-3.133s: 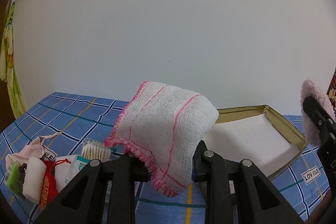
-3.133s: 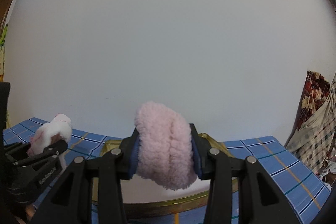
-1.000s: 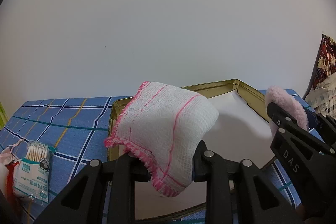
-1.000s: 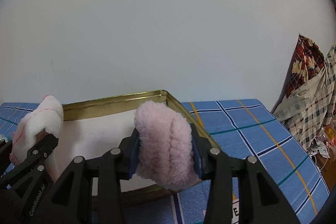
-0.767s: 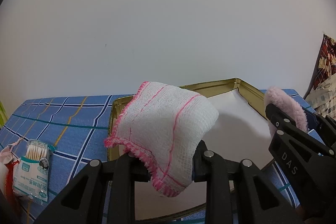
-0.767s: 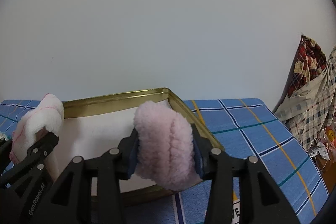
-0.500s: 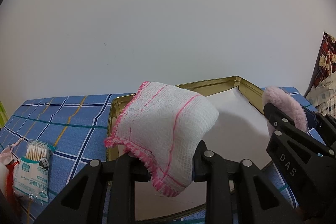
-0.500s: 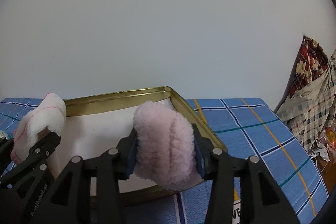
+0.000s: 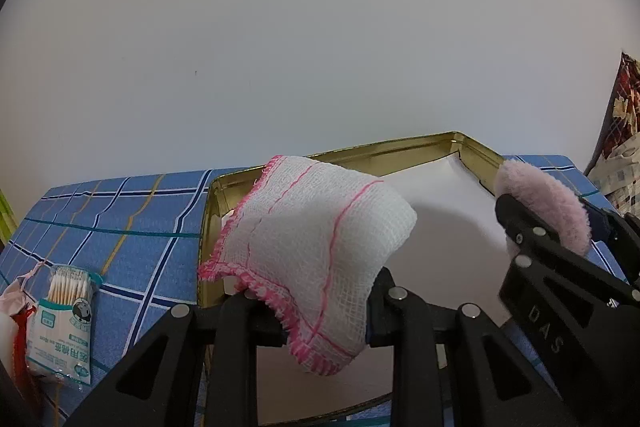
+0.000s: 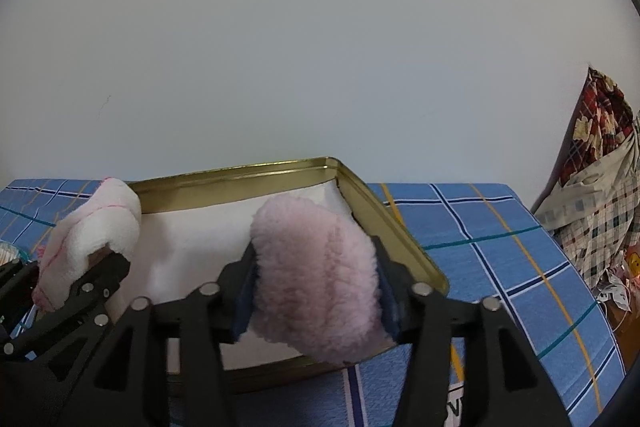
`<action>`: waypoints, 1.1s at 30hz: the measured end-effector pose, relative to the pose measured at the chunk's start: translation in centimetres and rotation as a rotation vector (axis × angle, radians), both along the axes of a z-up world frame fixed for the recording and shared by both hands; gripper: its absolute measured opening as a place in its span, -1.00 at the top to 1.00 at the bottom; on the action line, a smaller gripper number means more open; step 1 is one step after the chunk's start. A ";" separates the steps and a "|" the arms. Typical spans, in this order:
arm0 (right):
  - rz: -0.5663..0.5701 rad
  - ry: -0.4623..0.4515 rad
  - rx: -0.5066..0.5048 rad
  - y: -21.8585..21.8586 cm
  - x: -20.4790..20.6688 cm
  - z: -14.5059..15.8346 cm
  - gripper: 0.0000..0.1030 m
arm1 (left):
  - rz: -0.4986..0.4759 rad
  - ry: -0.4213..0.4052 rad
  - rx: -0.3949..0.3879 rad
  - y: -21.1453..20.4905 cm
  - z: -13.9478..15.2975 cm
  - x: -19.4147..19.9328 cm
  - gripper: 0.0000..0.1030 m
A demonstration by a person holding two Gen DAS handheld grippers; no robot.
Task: Organize soft objects
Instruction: 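Open both tools to drop the puff and gauze cloth into the tin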
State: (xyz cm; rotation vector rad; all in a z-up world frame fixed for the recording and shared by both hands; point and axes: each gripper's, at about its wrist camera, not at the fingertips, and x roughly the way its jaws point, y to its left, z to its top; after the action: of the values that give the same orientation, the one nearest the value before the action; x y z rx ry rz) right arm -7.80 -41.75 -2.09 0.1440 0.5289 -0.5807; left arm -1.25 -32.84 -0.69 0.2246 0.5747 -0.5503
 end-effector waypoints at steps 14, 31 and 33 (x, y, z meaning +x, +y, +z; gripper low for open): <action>-0.141 -0.164 -0.035 -0.7 -3.0 1.2 -1.00 | 0.015 -0.165 -0.016 -0.6 0.6 -2.6 -0.69; -0.157 -0.226 -0.023 -0.9 -3.8 1.6 -1.00 | 0.014 -0.130 -0.033 0.9 0.6 -2.7 -0.72; -0.163 -0.239 -0.032 -0.8 -4.0 1.8 -1.00 | 0.021 -0.148 -0.038 1.3 0.7 -3.0 -0.72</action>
State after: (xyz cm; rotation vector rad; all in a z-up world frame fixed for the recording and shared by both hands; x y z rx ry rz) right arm -11.82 -42.59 -0.30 0.2246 0.2771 -0.7195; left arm -4.21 -31.54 0.02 0.2213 0.4220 -0.5191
